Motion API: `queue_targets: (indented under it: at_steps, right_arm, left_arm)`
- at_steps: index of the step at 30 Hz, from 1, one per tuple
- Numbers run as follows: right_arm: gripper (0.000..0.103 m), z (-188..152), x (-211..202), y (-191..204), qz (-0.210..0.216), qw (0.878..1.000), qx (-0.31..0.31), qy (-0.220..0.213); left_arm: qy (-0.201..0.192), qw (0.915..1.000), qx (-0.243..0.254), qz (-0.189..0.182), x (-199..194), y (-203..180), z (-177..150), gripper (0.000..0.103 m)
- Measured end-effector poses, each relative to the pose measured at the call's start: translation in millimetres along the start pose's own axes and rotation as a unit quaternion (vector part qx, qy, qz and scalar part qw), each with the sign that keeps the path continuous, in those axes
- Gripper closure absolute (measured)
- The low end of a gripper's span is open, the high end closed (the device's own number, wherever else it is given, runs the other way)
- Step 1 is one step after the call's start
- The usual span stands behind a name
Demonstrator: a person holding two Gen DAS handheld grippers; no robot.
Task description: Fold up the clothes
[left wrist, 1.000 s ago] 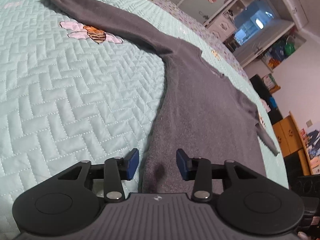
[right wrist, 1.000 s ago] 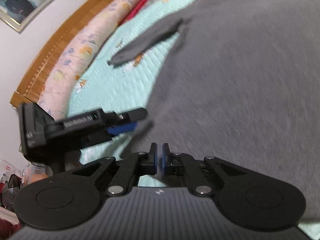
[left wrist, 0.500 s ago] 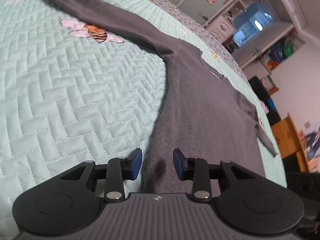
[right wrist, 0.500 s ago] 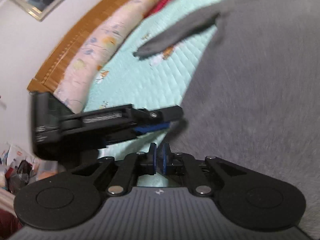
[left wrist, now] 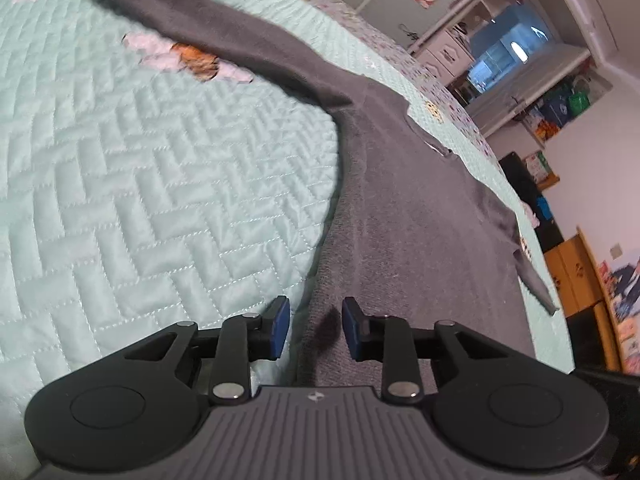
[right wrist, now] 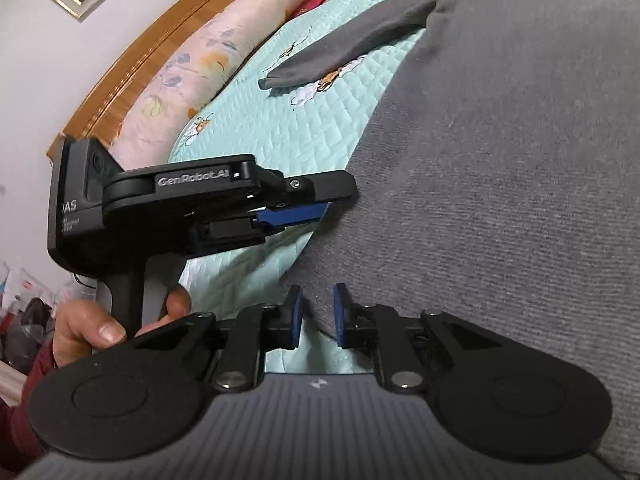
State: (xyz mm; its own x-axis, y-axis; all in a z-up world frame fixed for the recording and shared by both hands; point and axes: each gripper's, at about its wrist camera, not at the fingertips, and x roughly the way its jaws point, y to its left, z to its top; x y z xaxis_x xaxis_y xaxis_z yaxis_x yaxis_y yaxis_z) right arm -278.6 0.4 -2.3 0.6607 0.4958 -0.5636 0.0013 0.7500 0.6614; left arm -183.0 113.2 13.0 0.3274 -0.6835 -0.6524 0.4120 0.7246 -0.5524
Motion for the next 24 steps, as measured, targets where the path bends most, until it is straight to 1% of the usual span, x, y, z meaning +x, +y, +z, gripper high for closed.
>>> queue_targets:
  at_steps: [2, 5, 6, 8, 10, 11, 12, 13, 14, 16, 19, 22, 24]
  right_arm:
    - [0.086, 2, -4, 2, 0.004, 1.000, -0.001, 0.007]
    - [0.084, 4, -17, -8, 0.014, 0.999, 0.031, -0.011]
    - [0.084, 2, -24, -12, 0.008, 0.999, 0.040, -0.019]
    - [0.084, 3, -35, -19, -0.022, 0.998, 0.047, -0.039]
    - [0.085, 0, -47, -29, -0.037, 0.996, 0.066, -0.054]
    - [0.085, 0, -53, -34, -0.042, 0.994, 0.075, -0.062]
    - [0.085, -2, -58, -37, -0.048, 0.994, 0.079, -0.066]
    - [0.085, -3, -64, -40, -0.054, 0.993, 0.082, -0.069]
    - [0.085, -5, -69, -43, -0.060, 0.992, 0.085, -0.073]
    - [0.085, -9, -78, -47, -0.070, 0.991, 0.081, -0.075]
    - [0.085, -15, -87, -54, -0.084, 0.991, 0.077, -0.075]
    - [0.085, -16, -86, -67, -0.063, 0.989, 0.110, -0.081]
    - [0.085, -17, -85, -67, -0.063, 0.988, 0.111, -0.082]
  left_arm:
    - [-0.013, 0.9997, 0.019, 0.005, -3, -9, 4, 0.073]
    - [-0.040, 0.9982, 0.044, -0.002, -6, -25, 15, 0.073]
    - [-0.050, 0.9973, 0.054, -0.005, -6, -32, 19, 0.073]
    - [-0.058, 0.9953, 0.075, -0.021, 2, -43, 26, 0.073]
    - [-0.042, 0.9945, 0.090, -0.034, 20, -51, 30, 0.073]
    - [-0.022, 0.9955, 0.085, -0.036, 33, -50, 30, 0.073]
    - [0.002, 0.9974, 0.067, -0.028, 44, -44, 29, 0.073]
    - [0.022, 0.9984, 0.049, -0.018, 54, -39, 26, 0.079]
    - [0.028, 0.9988, 0.039, -0.012, 56, -32, 21, 0.090]
    - [0.020, 0.9986, 0.047, -0.017, 45, -26, 12, 0.091]
    - [0.025, 0.9985, 0.046, -0.014, 25, -19, -2, 0.091]
    - [0.027, 0.9982, 0.054, 0.002, 9, -19, -11, 0.090]
    - [0.030, 0.9970, 0.070, 0.015, 2, -23, -15, 0.090]
